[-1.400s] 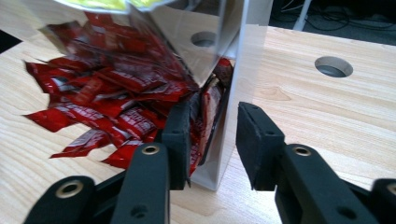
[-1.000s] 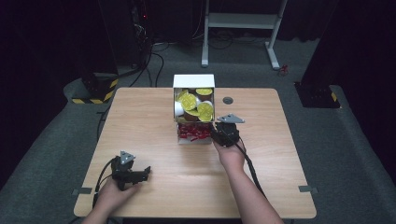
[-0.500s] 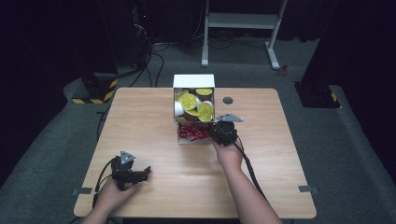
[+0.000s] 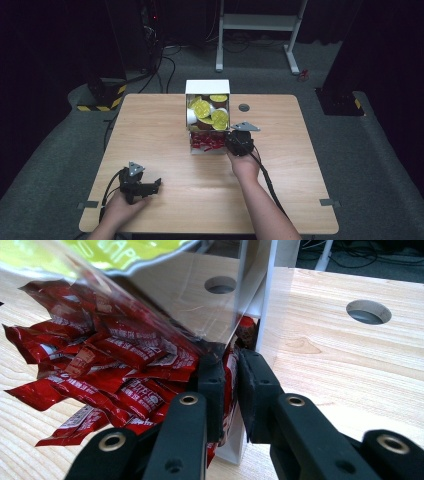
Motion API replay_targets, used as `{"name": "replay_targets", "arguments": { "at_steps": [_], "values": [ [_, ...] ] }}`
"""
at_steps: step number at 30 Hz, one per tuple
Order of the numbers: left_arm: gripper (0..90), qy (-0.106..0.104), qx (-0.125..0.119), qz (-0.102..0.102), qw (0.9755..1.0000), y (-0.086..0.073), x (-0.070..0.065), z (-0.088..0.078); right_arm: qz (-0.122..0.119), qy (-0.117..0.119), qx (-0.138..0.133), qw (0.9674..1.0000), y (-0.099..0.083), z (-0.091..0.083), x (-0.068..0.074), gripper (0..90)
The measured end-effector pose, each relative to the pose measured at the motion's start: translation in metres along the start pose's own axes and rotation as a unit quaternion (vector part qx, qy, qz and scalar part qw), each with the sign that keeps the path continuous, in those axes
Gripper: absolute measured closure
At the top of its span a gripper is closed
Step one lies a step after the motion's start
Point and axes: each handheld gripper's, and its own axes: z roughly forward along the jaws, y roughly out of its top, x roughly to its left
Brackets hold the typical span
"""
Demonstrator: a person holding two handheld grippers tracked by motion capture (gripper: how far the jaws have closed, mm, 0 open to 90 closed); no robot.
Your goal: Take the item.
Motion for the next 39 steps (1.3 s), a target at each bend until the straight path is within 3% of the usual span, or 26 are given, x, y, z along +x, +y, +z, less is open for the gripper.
{"name": "replay_targets", "arguments": {
  "at_steps": [16, 39],
  "values": [
    [3.3, 0.0, 0.0, 0.001, 1.0, 0.0, 0.0, 0.0, 0.002, 0.004, 0.007, 1.0, 0.0, -0.001, -0.001, 85.5],
    [3.3, 0.0, 0.0, 0.0, 1.0, 0.0, 0.0, 0.0, -0.005, 0.006, -0.005, 1.0, -0.007, -0.014, 0.003, 85.5]
  ]
}}
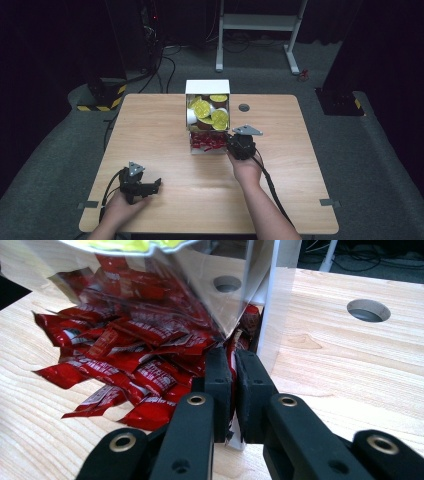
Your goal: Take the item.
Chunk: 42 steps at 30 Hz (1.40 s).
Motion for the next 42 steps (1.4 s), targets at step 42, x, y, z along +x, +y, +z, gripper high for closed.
{"name": "replay_targets", "arguments": {
  "at_steps": [42],
  "values": [
    [3.3, 0.0, 0.001, 0.0, 1.0, 0.0, 0.0, 0.0, 0.009, 0.017, -0.034, 0.9992, -0.021, -0.046, 0.003, 86.6]
  ]
}}
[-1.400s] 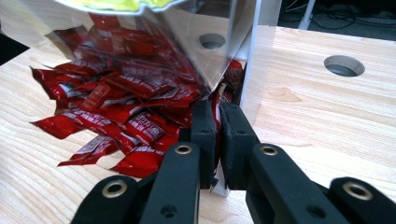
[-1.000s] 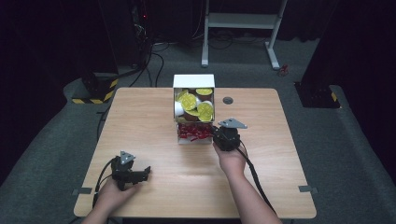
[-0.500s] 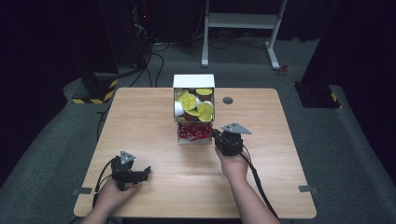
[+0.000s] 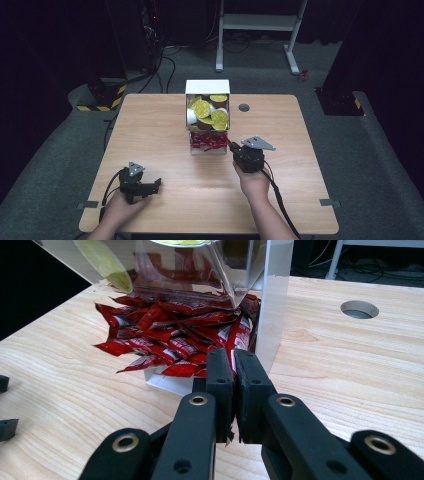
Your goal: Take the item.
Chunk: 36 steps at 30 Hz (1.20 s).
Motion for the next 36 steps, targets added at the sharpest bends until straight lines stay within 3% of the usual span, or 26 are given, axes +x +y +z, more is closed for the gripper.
{"name": "replay_targets", "arguments": {
  "at_steps": [36],
  "values": [
    [3.3, 0.001, -0.001, 0.003, 1.0, 0.0, 0.0, 0.0, -0.005, 0.015, -0.023, 0.9996, -0.009, -0.021, 0.0, 87.8]
  ]
}}
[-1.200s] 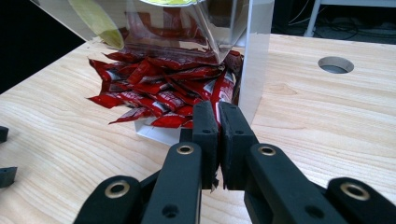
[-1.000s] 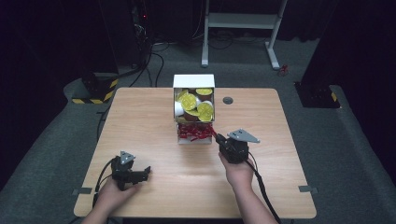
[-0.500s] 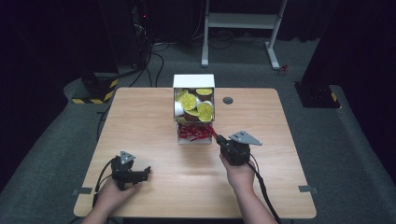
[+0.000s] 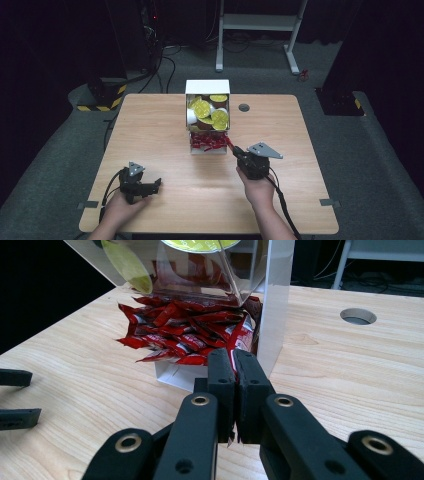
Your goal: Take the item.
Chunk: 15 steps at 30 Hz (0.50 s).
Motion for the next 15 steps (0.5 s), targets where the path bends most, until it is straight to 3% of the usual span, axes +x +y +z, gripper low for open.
{"name": "replay_targets", "arguments": {
  "at_steps": [15],
  "values": [
    [3.3, -0.001, 0.001, 0.0, 1.0, 0.0, 0.0, 0.0, -0.002, 0.005, -0.008, 1.0, -0.002, -0.013, -0.001, 88.1]
  ]
}}
